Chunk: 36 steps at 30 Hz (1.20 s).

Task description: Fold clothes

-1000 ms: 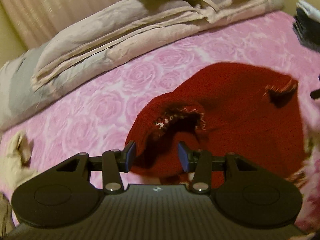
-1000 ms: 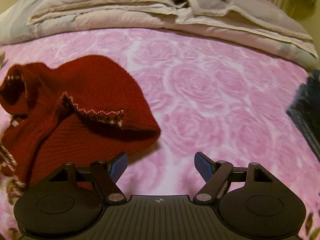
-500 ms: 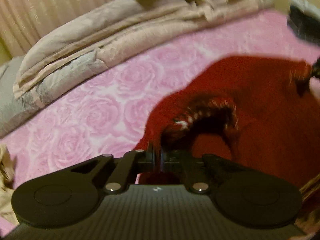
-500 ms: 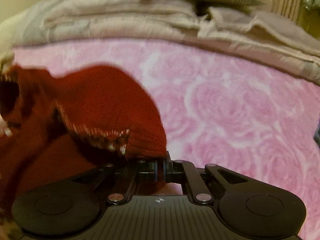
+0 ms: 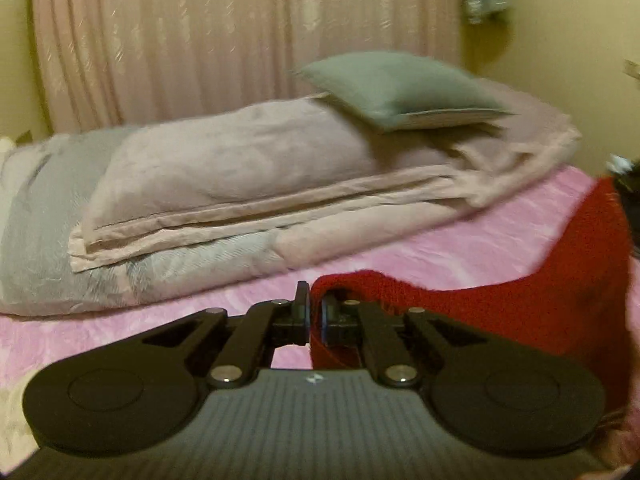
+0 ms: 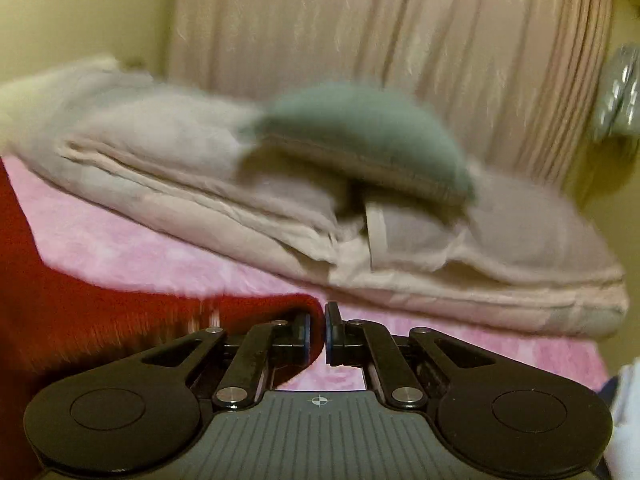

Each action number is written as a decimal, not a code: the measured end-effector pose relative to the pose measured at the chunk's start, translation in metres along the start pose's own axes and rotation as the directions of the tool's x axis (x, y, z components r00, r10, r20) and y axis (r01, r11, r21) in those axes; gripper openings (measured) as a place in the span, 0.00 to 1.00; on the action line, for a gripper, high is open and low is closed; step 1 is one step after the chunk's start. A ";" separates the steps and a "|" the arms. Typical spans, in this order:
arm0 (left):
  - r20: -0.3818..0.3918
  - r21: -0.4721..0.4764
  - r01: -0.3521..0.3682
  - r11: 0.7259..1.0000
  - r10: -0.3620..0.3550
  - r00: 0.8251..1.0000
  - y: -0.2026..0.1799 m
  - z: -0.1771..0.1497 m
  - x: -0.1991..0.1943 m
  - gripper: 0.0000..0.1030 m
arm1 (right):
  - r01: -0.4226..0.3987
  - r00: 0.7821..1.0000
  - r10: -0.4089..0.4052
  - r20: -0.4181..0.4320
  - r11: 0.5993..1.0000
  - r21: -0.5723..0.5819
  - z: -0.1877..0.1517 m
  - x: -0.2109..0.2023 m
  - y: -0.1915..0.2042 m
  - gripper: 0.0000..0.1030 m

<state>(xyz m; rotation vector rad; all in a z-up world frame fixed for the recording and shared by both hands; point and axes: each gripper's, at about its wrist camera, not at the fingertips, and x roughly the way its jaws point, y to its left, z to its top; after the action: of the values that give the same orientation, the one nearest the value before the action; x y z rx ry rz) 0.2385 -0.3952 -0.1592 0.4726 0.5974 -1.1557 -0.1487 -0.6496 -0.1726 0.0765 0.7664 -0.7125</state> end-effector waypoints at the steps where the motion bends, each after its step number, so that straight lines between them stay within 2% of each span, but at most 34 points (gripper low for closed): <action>1: -0.043 -0.041 -0.041 0.998 0.039 0.998 0.005 0.003 0.026 0.16 | 0.030 0.998 -0.029 -0.057 0.999 0.029 0.003 0.024 -0.004 0.46; 2: -0.087 -0.080 -0.080 0.994 0.073 0.993 0.009 0.003 0.049 0.19 | 0.062 0.992 -0.055 -0.114 0.996 0.057 0.006 0.049 -0.008 0.58; 4: -0.149 -0.140 -0.129 0.982 0.108 0.983 0.009 -0.011 0.069 0.16 | 0.106 0.976 -0.080 -0.204 0.987 0.119 0.007 0.085 -0.016 0.60; 6: -0.197 -0.187 -0.107 0.977 0.069 0.978 0.004 -0.042 0.065 0.22 | 0.053 0.973 0.003 -0.230 0.971 0.234 -0.014 0.077 -0.021 0.60; 8: -0.273 -0.242 -0.084 0.967 0.016 0.962 -0.003 -0.081 0.053 0.23 | -0.001 0.954 0.111 -0.279 0.930 0.368 -0.047 0.060 -0.019 0.60; 10: -0.350 -0.334 -0.075 0.940 -0.049 0.935 -0.012 -0.121 0.036 0.23 | -0.029 0.925 0.201 -0.321 0.883 0.468 -0.078 0.044 -0.010 0.60; 12: -0.376 -0.420 -0.041 0.906 -0.133 0.917 -0.024 -0.150 0.019 0.23 | -0.060 0.906 0.275 -0.321 0.835 0.547 -0.099 0.028 0.006 0.60; 14: -0.368 -0.482 0.010 0.876 -0.213 0.905 -0.041 -0.166 0.002 0.24 | -0.113 0.881 0.373 -0.290 0.762 0.637 -0.109 0.019 0.019 0.60; 15: -0.353 -0.516 0.041 0.856 -0.256 0.900 -0.049 -0.167 -0.001 0.26 | -0.138 0.866 0.425 -0.262 0.708 0.692 -0.112 0.017 0.024 0.60; 16: -0.335 -0.549 0.073 0.832 -0.300 0.893 -0.055 -0.168 -0.004 0.27 | -0.161 0.849 0.479 -0.224 0.638 0.753 -0.114 0.018 0.026 0.61; 17: -0.324 -0.576 0.090 0.812 -0.328 0.888 -0.061 -0.167 -0.006 0.33 | -0.164 0.835 0.513 -0.198 0.576 0.801 -0.117 0.019 0.028 0.64; 18: -0.317 -0.601 0.088 0.794 -0.339 0.886 -0.066 -0.169 -0.010 0.38 | -0.147 0.825 0.532 -0.188 0.525 0.839 -0.121 0.021 0.028 0.75; 19: -0.311 -0.627 0.082 0.775 -0.345 0.886 -0.069 -0.172 -0.014 0.41 | -0.127 0.820 0.541 -0.187 0.490 0.862 -0.124 0.023 0.030 0.77; 20: -0.304 -0.662 0.067 0.746 -0.350 0.886 -0.070 -0.177 -0.020 0.44 | -0.108 0.817 0.541 -0.198 0.481 0.870 -0.127 0.024 0.031 0.77; 21: -0.298 -0.710 0.048 0.703 -0.362 0.883 -0.069 -0.184 -0.024 0.46 | -0.096 0.815 0.539 -0.211 0.485 0.869 -0.131 0.023 0.032 0.77; 23: -0.280 -0.803 0.012 0.596 -0.395 0.875 -0.067 -0.201 -0.033 0.47 | -0.080 0.818 0.520 -0.246 0.526 0.846 -0.140 0.014 0.038 0.77; 25: -0.249 -0.869 -0.007 0.495 -0.423 0.871 -0.063 -0.215 -0.033 0.51 | -0.099 0.823 0.509 -0.254 0.568 0.817 -0.149 0.001 0.042 0.77; 26: -0.227 -0.891 -0.006 0.454 -0.434 0.872 -0.063 -0.219 -0.032 0.52 | -0.121 0.824 0.510 -0.246 0.584 0.803 -0.154 -0.008 0.044 0.77; 28: -0.176 -0.919 0.015 0.393 -0.446 0.878 -0.067 -0.224 -0.030 0.53 | -0.149 0.826 0.506 -0.246 0.618 0.772 -0.164 -0.024 0.050 0.77; 29: -0.146 -0.929 0.036 0.369 -0.453 0.879 -0.069 -0.226 -0.027 0.53 | -0.159 0.834 0.491 -0.250 0.650 0.743 -0.167 -0.032 0.054 0.77; 30: -0.126 -0.931 0.058 0.362 -0.465 0.877 -0.072 -0.227 -0.023 0.51 | -0.178 0.847 0.472 -0.246 0.687 0.704 -0.169 -0.039 0.060 0.77; 31: -0.110 -0.930 0.079 0.359 -0.477 0.872 -0.076 -0.229 -0.018 0.47 | -0.207 0.860 0.455 -0.229 0.723 0.659 -0.170 -0.045 0.066 0.61; 32: -0.103 -0.929 0.090 0.358 -0.486 0.868 -0.078 -0.230 -0.015 0.25 | -0.229 0.867 0.446 -0.221 0.751 0.619 -0.169 -0.047 0.071 0.42; 33: -0.100 -0.929 0.098 0.358 -0.494 0.863 -0.079 -0.231 -0.011 0.04 | -0.243 0.867 0.443 -0.226 0.774 0.585 -0.167 -0.045 0.075 0.04; 35: -0.080 -0.930 0.119 0.349 -0.505 0.859 -0.076 -0.232 -0.016 0.04 | -0.271 0.873 0.435 -0.219 0.808 0.523 -0.160 -0.048 0.078 0.04; 36: -0.075 -0.923 0.134 0.360 -0.511 0.856 -0.074 -0.231 -0.026 0.04 | -0.291 0.880 0.429 -0.206 0.828 0.480 -0.156 -0.056 0.079 0.04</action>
<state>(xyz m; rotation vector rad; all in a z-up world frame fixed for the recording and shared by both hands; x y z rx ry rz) 0.1176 -0.2567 -0.3197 -0.4492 1.6003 -0.9324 -0.2234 -0.5090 -0.2646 0.7461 0.8440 -0.4942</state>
